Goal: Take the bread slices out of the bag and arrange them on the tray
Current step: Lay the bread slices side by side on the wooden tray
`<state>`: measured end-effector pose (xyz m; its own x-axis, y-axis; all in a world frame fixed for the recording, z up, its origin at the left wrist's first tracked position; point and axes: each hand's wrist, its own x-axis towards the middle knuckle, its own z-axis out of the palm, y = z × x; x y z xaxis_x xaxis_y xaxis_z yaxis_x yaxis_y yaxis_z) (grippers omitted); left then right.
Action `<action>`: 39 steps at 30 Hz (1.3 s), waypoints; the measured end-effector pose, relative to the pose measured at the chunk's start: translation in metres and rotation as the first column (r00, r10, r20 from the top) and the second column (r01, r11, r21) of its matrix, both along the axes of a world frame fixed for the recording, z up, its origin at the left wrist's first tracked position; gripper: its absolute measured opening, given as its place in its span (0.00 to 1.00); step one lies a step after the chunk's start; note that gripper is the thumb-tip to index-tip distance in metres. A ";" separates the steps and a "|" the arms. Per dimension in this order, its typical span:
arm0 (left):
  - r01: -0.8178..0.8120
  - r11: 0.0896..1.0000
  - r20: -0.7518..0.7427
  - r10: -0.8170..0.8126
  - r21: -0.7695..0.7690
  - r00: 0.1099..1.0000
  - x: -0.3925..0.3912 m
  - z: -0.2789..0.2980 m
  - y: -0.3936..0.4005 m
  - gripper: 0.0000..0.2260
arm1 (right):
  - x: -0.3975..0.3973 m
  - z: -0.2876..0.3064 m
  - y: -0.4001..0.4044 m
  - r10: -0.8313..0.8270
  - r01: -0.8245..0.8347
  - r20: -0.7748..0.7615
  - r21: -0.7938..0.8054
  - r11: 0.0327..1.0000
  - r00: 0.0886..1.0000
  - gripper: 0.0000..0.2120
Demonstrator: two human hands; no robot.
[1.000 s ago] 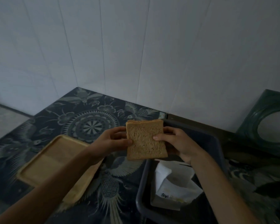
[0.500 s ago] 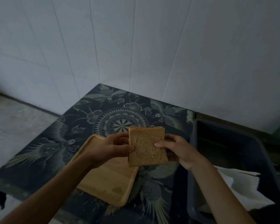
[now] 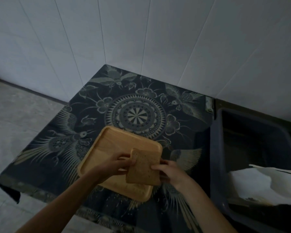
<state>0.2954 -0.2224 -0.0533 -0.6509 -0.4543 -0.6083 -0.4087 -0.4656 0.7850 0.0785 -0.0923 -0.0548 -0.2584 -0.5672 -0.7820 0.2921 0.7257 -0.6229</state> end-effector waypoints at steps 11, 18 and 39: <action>0.046 0.999 0.174 -0.042 -0.015 0.984 -0.002 -0.057 0.000 0.13 | 0.031 -0.067 0.004 -0.150 0.140 0.112 0.088 0.986 0.982 0.19; 0.118 0.976 0.201 -0.080 -0.184 0.976 -0.003 -0.060 0.011 0.09 | 0.034 -0.075 0.007 -0.072 0.074 -0.068 0.019 0.997 0.995 0.18; -0.081 0.978 0.337 0.143 -0.194 0.931 -0.004 -0.046 0.023 0.07 | 0.049 -0.056 0.022 -0.053 0.017 -0.276 -0.132 0.991 0.960 0.07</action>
<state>0.2915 -0.1999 -0.0993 -0.3521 -0.6307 -0.6915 -0.6230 -0.3935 0.6761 0.1279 -0.0700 -0.1107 -0.4765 -0.6443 -0.5983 0.1179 0.6275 -0.7697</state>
